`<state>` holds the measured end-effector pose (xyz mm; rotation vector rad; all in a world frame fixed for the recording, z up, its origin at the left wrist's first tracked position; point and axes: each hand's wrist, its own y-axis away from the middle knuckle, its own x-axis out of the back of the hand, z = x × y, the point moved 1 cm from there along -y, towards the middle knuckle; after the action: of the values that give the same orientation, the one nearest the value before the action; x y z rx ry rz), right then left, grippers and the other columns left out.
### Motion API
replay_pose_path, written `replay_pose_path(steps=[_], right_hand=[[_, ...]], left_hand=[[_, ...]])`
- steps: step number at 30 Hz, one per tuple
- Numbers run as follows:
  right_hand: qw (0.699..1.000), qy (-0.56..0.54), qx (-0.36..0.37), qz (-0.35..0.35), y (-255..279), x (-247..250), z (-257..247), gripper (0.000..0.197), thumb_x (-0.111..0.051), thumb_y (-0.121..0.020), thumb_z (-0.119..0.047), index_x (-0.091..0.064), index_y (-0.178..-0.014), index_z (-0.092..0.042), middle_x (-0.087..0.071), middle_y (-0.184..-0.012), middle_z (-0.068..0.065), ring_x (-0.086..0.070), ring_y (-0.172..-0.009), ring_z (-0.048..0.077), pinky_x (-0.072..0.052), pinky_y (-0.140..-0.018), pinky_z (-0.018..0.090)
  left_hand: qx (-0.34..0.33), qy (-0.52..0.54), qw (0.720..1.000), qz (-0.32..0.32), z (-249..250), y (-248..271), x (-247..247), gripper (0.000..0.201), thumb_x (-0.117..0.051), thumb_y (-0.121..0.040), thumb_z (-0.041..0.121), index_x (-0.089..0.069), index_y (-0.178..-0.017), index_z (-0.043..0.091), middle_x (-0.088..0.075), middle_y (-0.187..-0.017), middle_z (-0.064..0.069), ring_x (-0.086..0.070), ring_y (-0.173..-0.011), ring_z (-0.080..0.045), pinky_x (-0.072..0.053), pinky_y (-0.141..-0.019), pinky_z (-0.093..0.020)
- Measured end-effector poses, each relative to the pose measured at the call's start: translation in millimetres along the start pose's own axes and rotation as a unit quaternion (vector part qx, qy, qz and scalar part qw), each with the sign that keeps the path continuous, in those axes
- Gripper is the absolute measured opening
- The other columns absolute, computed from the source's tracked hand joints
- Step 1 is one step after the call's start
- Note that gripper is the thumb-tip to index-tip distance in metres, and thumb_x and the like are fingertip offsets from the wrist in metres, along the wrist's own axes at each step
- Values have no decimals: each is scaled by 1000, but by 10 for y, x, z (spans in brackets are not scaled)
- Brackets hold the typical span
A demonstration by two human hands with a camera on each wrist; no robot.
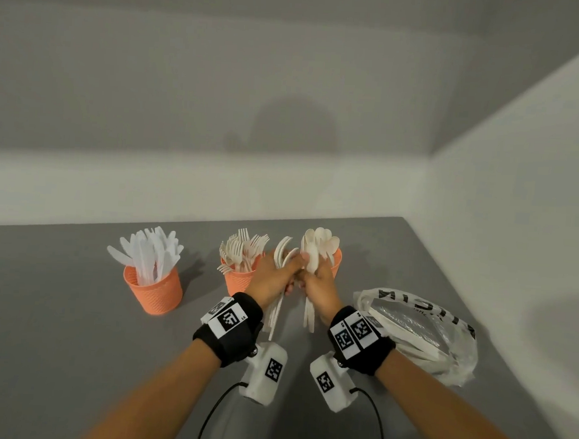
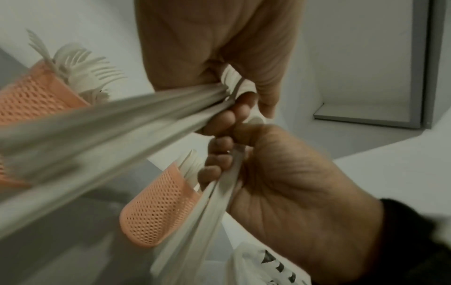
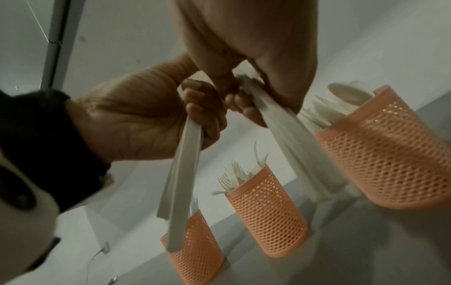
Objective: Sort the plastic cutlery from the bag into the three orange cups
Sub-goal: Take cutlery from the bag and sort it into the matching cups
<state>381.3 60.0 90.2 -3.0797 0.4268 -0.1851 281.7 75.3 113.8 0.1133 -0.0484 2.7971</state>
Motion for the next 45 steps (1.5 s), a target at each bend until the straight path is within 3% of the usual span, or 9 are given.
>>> replay_pose_path(steps=[2,5,12,18,26,31,36,40,45], right_hand=[[994,-65,-28,78,-90,99,28,11,-56,-74,-18,-56,-83,-12,-54,-73,6,-52,-52,2,-42,-52,20],[978,-136,-49,151,-221,326,-57,21,-59,-86,-16,-52,-66,-16,-52,-51,-12,-50,-46,1,-40,-56,24],[927,-211,23,308,-664,637,-233,34,-55,-90,-25,-40,-61,-17,-37,-39,-12,-35,-37,2,-33,-42,19],[929,-202,44,306,-893,563,-173,42,-57,-62,-56,-43,-64,-16,-39,-56,-1,-37,-45,7,-35,-47,21],[940,-156,-20,302,-1068,368,111,41,-50,-59,-61,-46,-63,-21,-46,-58,-4,-44,-54,14,-38,-61,30],[957,-84,-50,274,-1028,378,334,37,-53,-90,-31,-40,-58,-16,-43,-54,-2,-46,-47,5,-39,-56,25],[968,7,9,253,-1020,391,405,4,-49,-87,-22,-47,-85,-24,-56,-74,-1,-54,-69,18,-42,-67,29],[964,81,55,249,-1019,386,380,39,-51,-87,-8,-43,-124,-11,-52,-84,-5,-56,-75,16,-43,-70,22],[959,209,83,174,-1014,368,413,27,-45,-91,-6,-58,-115,-7,-54,-114,9,-57,-98,22,-44,-83,26]], left_hand=[[29,30,999,19,-61,-65,75,33,-52,-94,22,-49,-62,15,-41,-35,8,-41,-33,-6,-38,-40,-17],[60,81,989,104,-162,-215,297,31,-53,-93,22,-46,-63,14,-43,-38,6,-43,-34,-9,-39,-43,-24],[-53,89,957,270,16,-533,670,44,-46,-96,33,-44,-61,6,-46,-44,-6,-45,-32,-3,-43,-42,-13],[-90,65,955,274,-107,-798,730,39,-41,-97,35,-42,-68,9,-47,-36,5,-51,-40,-7,-49,-51,-19],[-69,-29,956,285,-331,-920,633,34,-51,-93,37,-50,-83,4,-55,-60,-4,-57,-55,-12,-49,-64,-22],[-90,-218,939,251,-502,-873,641,44,-40,-91,46,-52,-82,4,-57,-72,-11,-52,-69,-27,-39,-66,-33],[-100,-319,907,256,-624,-860,758,51,-33,-86,48,-52,-78,1,-57,-74,-16,-51,-73,-33,-39,-68,-41],[-89,-316,916,229,-609,-851,726,26,-52,-92,26,-54,-101,1,-60,-95,-18,-55,-89,-36,-42,-76,-39],[-106,-337,910,217,-531,-802,698,49,-56,-90,16,-39,-135,9,-49,-128,-14,-58,-102,-32,-48,-77,-40]])
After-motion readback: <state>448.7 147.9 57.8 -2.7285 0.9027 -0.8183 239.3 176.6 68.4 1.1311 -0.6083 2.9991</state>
